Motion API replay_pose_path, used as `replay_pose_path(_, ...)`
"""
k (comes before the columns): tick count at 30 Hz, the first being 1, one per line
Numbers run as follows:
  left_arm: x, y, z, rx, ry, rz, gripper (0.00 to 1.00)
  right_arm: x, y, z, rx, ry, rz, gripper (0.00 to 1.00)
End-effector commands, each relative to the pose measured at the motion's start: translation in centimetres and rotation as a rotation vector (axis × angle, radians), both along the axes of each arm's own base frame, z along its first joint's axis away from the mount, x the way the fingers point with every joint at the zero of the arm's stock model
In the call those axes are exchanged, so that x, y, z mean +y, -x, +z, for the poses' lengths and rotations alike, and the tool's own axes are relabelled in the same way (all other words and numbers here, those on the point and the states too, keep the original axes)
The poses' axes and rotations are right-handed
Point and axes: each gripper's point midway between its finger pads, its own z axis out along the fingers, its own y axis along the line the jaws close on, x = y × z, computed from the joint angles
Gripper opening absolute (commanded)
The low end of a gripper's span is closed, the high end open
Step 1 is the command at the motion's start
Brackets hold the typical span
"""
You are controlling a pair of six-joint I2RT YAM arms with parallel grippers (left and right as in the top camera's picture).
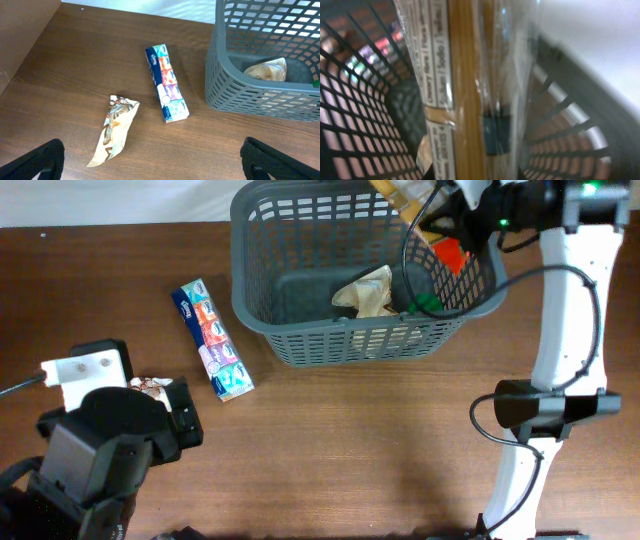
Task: Pack container
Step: 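Lift the pasta package with the right gripper over the basket, then lower the pasta package into the basket and open right gripper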
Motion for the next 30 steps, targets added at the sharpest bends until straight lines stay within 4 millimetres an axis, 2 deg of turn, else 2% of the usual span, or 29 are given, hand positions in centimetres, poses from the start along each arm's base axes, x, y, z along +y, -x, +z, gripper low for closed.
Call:
replay_pose_path(1, 0.0, -0.1, -0.1, 0.005, -0.013, -0.007, 1.00, 0.8, 0.4, -0.3, -0.009, -0.021, 0.058, 0.04)
replay_pose_path(3, 0.0, -0.1, -0.1, 0.005, -0.013, -0.007, 1.00, 1.1, 0.5, -1.9, 0.028, -0.011, 0.080, 0.04)
replay_pose_path(8, 0.0, -0.1, -0.1, 0.005, -0.013, -0.007, 1.00, 1.9, 0.7, -4.1, 0.064, 0.005, 0.122, 0.04)
replay_pose_path(19, 0.0, -0.1, -0.1, 0.005, -0.013, -0.007, 0.99, 1.7, 0.3, -7.0, 0.114, 0.028, 0.119, 0.04)
replay_pose_path(28, 0.0, -0.1, -0.1, 0.005, -0.013, -0.007, 1.00, 1.7, 0.1, -10.8, 0.187, 0.029, 0.118, 0.04)
replay_pose_path(29, 0.0, -0.1, -0.1, 0.005, -0.013, -0.007, 1.00, 1.7, 0.1, -10.9, 0.188, 0.029, 0.118, 0.05)
replay_pose_path(30, 0.0, -0.1, -0.1, 0.005, -0.013, -0.007, 0.99, 1.7, 0.1, -10.9, 0.188, 0.029, 0.118, 0.11)
